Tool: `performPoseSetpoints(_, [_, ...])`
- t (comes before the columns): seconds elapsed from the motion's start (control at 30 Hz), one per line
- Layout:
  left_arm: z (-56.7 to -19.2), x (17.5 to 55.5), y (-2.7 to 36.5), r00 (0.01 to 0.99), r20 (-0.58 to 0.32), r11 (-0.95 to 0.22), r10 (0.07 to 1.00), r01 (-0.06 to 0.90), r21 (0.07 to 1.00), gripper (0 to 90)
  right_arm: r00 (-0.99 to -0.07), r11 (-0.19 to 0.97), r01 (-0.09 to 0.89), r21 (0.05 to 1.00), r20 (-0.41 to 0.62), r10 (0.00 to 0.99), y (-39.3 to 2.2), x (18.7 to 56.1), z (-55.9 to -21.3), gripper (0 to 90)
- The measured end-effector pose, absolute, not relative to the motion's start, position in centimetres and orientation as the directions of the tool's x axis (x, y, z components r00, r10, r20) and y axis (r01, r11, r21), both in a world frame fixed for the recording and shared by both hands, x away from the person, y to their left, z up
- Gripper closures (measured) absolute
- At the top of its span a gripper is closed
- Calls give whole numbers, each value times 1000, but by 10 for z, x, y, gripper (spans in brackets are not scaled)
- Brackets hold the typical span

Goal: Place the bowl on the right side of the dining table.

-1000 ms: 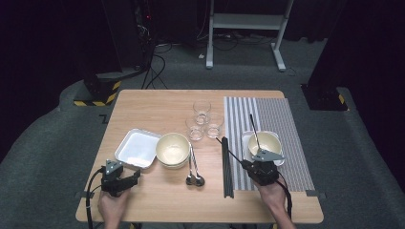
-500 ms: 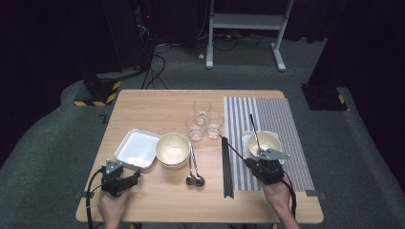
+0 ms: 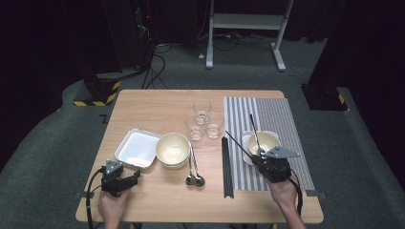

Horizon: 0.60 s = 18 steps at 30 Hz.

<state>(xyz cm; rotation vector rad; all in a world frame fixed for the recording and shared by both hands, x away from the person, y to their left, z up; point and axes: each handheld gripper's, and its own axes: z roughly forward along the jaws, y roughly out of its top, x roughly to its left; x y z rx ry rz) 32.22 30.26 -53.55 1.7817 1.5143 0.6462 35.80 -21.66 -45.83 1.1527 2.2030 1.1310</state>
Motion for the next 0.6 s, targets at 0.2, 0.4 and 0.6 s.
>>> performPoseSetpoints(0.2, [-536, 322, 302, 191, -64, -73, 979, 629, 774, 246, -567, 318, 476, 820, 10, 823, -225, 359, -451, 861])
performPoseSetpoints(0.4, [-536, 322, 302, 192, -62, -74, 979, 629, 774, 246, -556, 304, 472, 828, 12, 831, -233, 361, -444, 861])
performPoseSetpoints(0.6, [-536, 322, 302, 192, -61, -75, 980, 629, 773, 246, -548, 295, 465, 835, 10, 836, -239, 366, -437, 861])
